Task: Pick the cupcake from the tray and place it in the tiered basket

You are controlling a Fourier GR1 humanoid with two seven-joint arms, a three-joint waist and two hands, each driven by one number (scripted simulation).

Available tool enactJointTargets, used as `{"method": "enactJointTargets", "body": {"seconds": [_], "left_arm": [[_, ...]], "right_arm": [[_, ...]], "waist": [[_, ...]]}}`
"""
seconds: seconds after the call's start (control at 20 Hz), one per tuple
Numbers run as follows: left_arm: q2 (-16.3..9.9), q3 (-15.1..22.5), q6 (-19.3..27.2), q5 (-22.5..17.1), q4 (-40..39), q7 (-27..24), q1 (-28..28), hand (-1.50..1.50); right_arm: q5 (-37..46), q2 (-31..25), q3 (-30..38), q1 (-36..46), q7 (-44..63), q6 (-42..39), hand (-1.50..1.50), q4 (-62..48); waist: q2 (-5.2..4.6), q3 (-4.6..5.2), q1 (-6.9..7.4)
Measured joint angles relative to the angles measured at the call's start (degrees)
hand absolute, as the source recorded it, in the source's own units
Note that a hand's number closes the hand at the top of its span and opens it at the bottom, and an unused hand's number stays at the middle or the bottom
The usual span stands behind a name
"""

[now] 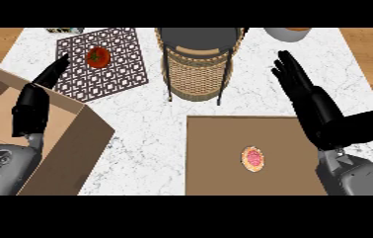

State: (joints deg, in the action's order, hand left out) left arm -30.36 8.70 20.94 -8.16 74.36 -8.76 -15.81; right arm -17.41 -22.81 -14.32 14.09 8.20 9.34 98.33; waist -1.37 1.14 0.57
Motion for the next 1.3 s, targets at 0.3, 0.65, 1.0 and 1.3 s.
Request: {"method": "enactJointTargets", "body": {"seconds": [0.3, 0.65, 1.0, 1.3], "left_arm": [[-0.3, -4.9, 0.9, -4.5, 1.1, 4.1, -0.6, 0.0], [-0.7, -8.2, -1.7, -7.1, 1.4, 11.0, -0.9, 0.0], [0.4, -8.6, -6.4, -8.5, 4.3, 15.5, -2.9, 0.0], [1.3, -8.4, -10.1, -8.7, 5.9, 18.5, -3.5, 0.0]], "right_arm": [[-7.0, 12.7, 5.8, -10.5, -10.9, 7.3, 1.5, -0.8], [-6.5, 20.8, 12.5, -19.7, -24.7, 19.7, -1.5, -0.4], [6.9, 17.3, 8.4, -31.9, -22.7, 30.3, -1.5, -8.6], [14.0, 12.4, 1.7, -34.9, -15.4, 30.4, -1.5, -6.9]], "waist": [[1.41, -2.53, -2.33], [1.96, -3.15, -4.73], [1.55, -1.71, -1.19], [2.22, -0.7, 1.21]]}}
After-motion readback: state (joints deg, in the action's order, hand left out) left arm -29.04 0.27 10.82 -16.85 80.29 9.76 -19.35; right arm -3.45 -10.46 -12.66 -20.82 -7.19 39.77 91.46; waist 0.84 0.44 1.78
